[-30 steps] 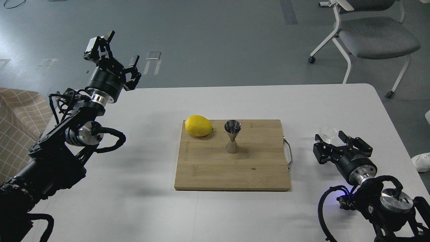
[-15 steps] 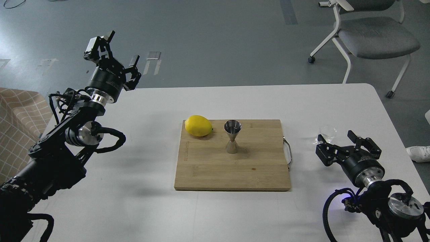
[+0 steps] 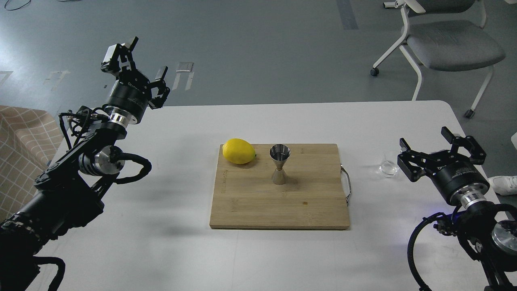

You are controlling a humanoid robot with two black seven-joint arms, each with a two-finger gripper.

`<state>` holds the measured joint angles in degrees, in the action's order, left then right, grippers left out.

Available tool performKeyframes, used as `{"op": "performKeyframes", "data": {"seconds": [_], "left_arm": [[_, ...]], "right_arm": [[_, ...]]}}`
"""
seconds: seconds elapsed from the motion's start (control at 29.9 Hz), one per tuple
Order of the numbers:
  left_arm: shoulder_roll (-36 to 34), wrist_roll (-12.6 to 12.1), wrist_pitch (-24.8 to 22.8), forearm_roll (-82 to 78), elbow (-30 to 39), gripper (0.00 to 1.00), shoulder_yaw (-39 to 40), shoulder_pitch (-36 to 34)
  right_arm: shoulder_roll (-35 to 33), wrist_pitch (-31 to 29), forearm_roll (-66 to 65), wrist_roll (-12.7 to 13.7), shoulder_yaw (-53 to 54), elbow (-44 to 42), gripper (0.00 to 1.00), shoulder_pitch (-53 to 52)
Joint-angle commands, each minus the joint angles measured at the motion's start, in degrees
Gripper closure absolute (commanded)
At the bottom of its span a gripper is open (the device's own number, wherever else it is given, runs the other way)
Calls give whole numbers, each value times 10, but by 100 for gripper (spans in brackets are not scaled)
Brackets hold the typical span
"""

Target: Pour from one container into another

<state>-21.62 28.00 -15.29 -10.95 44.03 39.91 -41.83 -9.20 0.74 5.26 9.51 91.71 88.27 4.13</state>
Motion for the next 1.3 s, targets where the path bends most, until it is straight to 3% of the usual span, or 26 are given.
{"op": "performKeyframes", "data": {"seconds": [0.0,0.2,0.4,0.67,0.84,0.94,1.27], "left_arm": [[0,0,-8,0,0,2,0,-1],[-1,0,-34,0,0,2,-1,-1],[-8,0,-69,0,0,2,-1,-2],[-8,0,-126,0,0,2,3,-8],[-7,0,-127,0,0,2,4,-11],[-6,0,-127,0,0,2,5,-12],[-6,0,-127,-11,0,2,1,-26]], "right_arm": [[-6,-21,-73,1,0,-6,0,-28],[-5,-43,-118,2,0,-8,0,-68],[0,-111,-118,-1,4,-13,0,-90],[12,-126,-109,6,-8,-58,0,-166],[14,-182,-108,24,-33,-100,0,-206],[19,-217,-104,59,-40,-121,0,-222],[47,-251,-60,63,-42,-180,0,-251]]}}
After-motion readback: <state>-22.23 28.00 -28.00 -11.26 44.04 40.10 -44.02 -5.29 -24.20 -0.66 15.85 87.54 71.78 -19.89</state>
